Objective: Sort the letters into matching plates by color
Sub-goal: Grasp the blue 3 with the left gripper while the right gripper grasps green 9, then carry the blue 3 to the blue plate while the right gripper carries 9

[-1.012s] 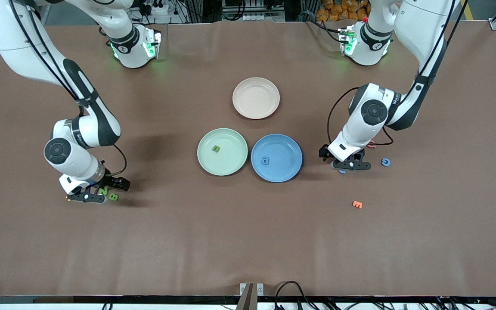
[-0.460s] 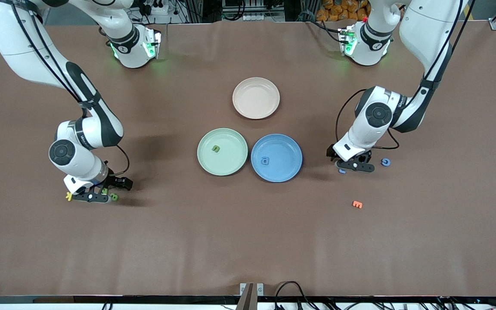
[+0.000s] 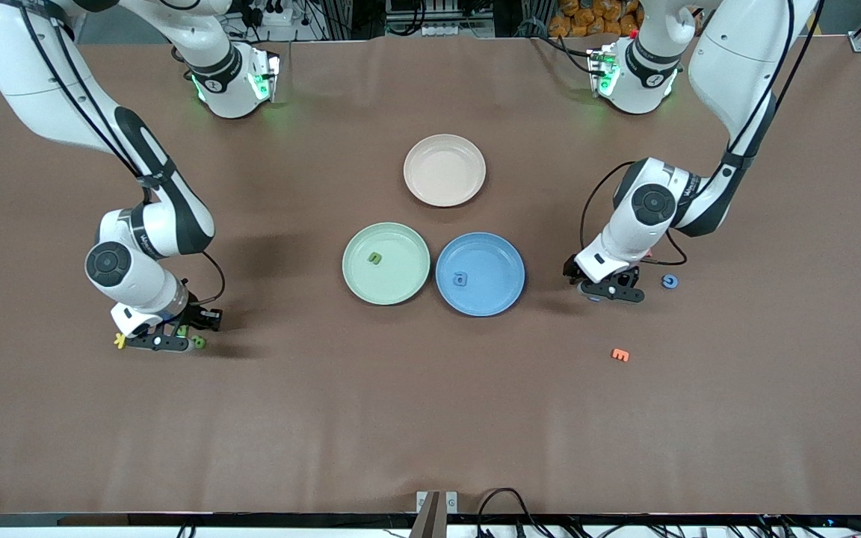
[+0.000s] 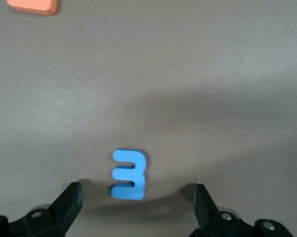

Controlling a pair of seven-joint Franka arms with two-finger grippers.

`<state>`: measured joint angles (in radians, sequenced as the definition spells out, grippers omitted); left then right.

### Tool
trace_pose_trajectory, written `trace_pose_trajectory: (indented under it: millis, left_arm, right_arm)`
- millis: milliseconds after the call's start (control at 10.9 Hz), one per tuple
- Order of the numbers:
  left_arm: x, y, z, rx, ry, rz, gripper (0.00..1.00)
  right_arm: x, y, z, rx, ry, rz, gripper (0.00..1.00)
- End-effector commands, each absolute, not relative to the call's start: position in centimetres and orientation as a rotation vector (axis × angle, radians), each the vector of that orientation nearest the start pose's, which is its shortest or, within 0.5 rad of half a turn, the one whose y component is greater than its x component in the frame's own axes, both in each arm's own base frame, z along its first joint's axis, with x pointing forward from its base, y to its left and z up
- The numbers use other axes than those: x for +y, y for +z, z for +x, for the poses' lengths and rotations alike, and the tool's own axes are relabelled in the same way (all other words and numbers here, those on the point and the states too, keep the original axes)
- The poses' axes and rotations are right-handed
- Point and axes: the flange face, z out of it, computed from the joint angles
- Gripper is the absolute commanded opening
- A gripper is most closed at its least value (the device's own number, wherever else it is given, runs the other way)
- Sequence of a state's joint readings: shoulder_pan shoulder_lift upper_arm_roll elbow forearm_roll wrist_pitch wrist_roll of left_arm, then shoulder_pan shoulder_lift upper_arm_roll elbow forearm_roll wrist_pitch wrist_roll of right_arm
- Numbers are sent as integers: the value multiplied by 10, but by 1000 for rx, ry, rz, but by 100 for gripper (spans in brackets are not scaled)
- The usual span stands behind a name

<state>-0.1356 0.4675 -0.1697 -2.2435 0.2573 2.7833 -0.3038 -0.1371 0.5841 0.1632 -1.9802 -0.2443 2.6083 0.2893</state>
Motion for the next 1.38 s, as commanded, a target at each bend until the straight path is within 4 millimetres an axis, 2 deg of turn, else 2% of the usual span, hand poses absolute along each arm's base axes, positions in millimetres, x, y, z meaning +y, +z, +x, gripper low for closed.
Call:
trace_pose_trajectory:
  millis: [0,184,368,460,552,644,920,1288]
  left_arm:
    - [-170,167,531,388,-183,-3105,100]
    - [-170,167,532,384,-185,-3106,100]
    - [-170,169,534,373,-195,-3108,100]
    - [-170,170,535,349,-196,-3115,65]
    - [-170,170,535,326,-194,-3121,1]
    - [-170,170,535,285,-194,-3126,0]
    - [-171,171,535,253,-197,-3131,0]
    - [-173,173,535,246,-202,-3132,0]
  right_arm:
    - [19,174,614,118,-115,-3180,5]
    - [19,178,615,116,-120,-3182,3]
    - [22,192,618,109,-143,-3183,2]
    - [24,203,620,114,-150,-3181,2]
    - [33,211,620,106,-137,-3183,2]
    - [47,218,619,151,-135,-3169,2]
    - [110,231,613,205,-154,-3120,2]
    - [226,242,579,254,-121,-3079,2]
